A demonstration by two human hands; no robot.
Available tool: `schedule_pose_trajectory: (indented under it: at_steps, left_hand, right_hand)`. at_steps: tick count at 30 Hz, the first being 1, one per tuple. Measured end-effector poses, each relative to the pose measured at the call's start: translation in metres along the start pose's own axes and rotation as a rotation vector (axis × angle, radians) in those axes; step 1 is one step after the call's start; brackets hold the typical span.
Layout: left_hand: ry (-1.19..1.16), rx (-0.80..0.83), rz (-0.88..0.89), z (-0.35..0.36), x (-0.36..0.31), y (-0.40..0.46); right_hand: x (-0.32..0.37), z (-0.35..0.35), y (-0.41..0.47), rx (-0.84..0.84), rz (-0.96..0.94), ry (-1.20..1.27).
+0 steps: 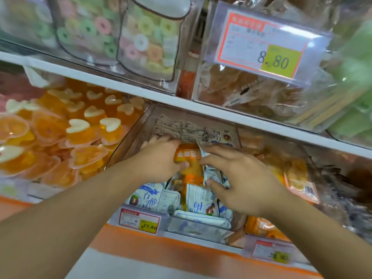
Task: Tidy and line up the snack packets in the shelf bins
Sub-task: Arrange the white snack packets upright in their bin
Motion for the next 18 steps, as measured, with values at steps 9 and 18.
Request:
schedule_pose_trajectory:
  at_steps: [9, 18]
  left_hand:
    - [-0.287, 0.066, -0.033, -0.005, -0.003, -0.006]
    - [-0.336, 0.166, 0.097, -0.011, -0.016, -0.024]
  right_hand:
    - [-0.002, 0.000, -0.002, -0.043, -0.005, 0.095]
    - [-0.002, 0.000, -0.004, -0.048, 0.008, 0.151]
Point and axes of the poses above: each hand's wrist, its own y-axis towards the middle knuckle, its own z-axis out of the palm, x = y × z, the point moved 2 cm from there along y, towards the middle knuckle, and after that the axes turned 3 degrees about z, right-handed, at the moved point
